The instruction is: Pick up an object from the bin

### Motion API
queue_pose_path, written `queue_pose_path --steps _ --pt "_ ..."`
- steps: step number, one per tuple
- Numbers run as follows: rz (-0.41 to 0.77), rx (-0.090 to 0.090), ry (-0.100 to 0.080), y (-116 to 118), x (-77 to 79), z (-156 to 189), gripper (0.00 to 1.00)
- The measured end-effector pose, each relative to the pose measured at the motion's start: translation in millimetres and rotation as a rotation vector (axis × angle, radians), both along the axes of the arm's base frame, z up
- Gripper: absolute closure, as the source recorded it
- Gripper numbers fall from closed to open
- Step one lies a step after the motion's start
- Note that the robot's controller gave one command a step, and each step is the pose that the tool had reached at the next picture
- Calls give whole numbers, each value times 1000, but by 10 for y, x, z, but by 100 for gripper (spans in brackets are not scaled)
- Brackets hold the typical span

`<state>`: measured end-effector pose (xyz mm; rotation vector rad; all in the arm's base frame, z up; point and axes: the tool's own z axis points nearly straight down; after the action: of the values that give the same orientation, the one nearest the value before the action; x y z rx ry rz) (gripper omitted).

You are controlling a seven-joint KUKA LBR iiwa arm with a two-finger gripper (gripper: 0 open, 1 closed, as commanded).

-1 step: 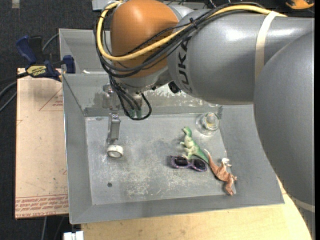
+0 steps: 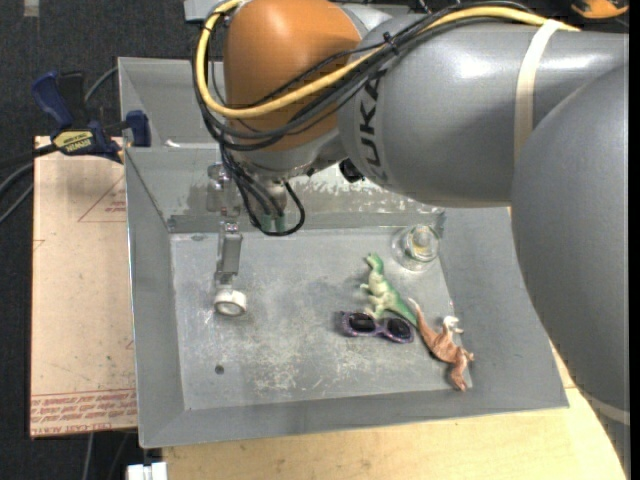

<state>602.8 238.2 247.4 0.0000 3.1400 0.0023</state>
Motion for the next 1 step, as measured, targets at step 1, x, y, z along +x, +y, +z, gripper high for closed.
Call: queue_pose_path --steps 1 --pt "128 0 4 -413 -398 -1047 0"
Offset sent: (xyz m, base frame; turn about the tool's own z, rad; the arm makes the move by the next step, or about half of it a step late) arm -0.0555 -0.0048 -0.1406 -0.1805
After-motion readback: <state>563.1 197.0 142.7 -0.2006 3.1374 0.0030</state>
